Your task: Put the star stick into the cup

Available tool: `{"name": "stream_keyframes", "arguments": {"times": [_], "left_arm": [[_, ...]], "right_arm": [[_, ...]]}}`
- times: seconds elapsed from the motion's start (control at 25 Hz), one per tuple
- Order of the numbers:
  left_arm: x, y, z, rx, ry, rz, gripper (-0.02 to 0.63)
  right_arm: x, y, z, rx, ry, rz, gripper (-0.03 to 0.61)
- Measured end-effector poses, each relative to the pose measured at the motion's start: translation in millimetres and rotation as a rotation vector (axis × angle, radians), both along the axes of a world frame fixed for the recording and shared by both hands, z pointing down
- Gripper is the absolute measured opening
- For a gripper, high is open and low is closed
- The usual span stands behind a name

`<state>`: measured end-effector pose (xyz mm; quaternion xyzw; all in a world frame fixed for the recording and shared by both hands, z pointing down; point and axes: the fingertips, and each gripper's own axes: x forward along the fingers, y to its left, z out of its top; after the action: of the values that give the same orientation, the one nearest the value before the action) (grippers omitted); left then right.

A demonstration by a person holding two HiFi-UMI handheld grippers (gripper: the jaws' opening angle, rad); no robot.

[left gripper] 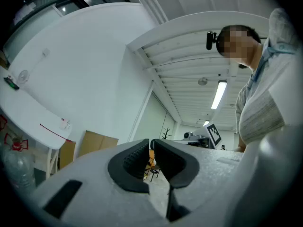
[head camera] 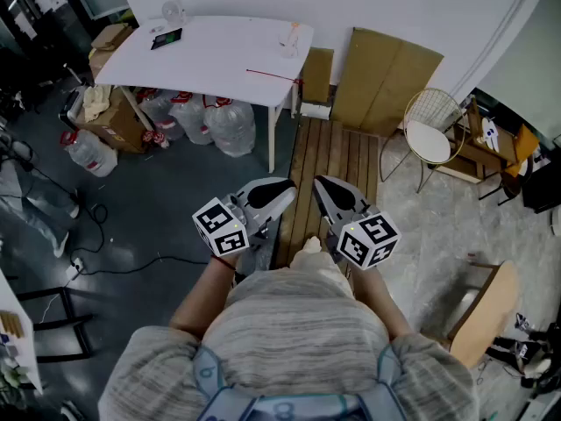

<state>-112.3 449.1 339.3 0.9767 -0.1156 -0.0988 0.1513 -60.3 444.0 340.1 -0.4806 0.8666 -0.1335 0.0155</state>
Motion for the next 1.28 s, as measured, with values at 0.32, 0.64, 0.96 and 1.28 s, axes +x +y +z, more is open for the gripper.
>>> {"name": "stream_keyframes", "arguments": {"times": [0.32, 0.64, 0.96, 1.28], "left_arm": [[0.8, -6.1, 4.6, -0.004, 0.003, 0.0, 0.044], [5.9, -15.0, 7.3, -0.022, 0.005, -0.005, 0.043], [22.0, -33.1, 16.8, -0.048, 0.008, -0.007, 0.044], [61.2, -85.4, 12.4, -0.045, 0.07, -0.011, 0.044]], "right_arm": [[1.4, -5.3, 2.2, -0.002, 0.002, 0.003, 0.008], [6.5, -13.6, 7.0, -0.018, -0.003, 0.002, 0.008], [19.3, -30.3, 15.6, -0.033, 0.0, -0.014, 0.008], [45.9, -77.0, 14.0, -0.004, 0.008, -0.097, 0.011]]}}
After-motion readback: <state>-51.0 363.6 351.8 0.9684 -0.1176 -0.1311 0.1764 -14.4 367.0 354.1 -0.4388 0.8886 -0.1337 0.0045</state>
